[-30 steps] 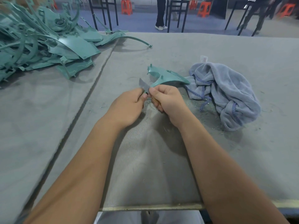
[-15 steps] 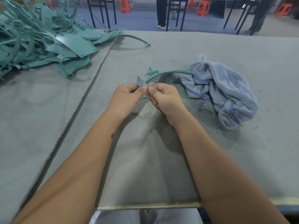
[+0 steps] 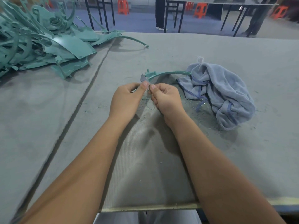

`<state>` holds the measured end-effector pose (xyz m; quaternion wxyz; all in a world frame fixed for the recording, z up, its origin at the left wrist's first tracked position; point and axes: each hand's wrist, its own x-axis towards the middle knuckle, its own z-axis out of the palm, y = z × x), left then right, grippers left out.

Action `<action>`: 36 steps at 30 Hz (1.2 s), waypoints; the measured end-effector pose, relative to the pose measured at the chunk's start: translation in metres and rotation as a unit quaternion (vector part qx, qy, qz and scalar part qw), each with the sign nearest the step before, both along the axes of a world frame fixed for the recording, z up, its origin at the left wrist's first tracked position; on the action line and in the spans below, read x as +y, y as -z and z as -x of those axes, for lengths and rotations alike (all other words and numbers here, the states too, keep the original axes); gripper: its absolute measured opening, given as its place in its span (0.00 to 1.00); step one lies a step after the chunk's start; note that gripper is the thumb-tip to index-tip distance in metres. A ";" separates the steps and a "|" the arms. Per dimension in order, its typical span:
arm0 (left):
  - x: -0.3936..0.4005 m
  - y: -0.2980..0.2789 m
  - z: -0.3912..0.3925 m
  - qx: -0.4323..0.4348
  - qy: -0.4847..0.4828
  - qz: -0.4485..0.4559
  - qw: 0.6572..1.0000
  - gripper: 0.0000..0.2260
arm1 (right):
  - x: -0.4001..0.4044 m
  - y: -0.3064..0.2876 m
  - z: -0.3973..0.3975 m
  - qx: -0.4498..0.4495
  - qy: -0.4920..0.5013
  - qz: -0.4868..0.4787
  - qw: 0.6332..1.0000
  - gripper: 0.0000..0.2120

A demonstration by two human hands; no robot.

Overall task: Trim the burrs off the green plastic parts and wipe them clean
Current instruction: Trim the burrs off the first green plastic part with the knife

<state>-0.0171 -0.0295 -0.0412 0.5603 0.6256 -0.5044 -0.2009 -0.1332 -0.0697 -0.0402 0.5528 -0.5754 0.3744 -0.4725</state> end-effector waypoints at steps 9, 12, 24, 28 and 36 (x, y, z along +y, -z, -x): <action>0.001 0.004 -0.003 -0.040 -0.037 -0.021 0.998 0.15 | -0.011 -0.006 0.011 -0.082 0.110 -0.092 0.986 0.15; 0.000 0.004 -0.005 -0.053 -0.035 -0.047 0.997 0.16 | -0.006 -0.005 0.009 -0.067 0.030 -0.044 0.996 0.15; 0.007 0.003 -0.004 -0.046 0.043 -0.052 0.997 0.17 | -0.009 -0.002 0.011 -0.036 0.040 -0.046 0.997 0.15; 0.008 0.002 -0.005 -0.046 0.034 -0.060 0.997 0.12 | -0.011 -0.005 0.012 -0.100 0.082 -0.100 0.987 0.15; 0.004 -0.002 -0.007 -0.047 0.009 -0.066 0.997 0.12 | -0.005 -0.002 0.010 0.007 -0.067 -0.025 0.997 0.15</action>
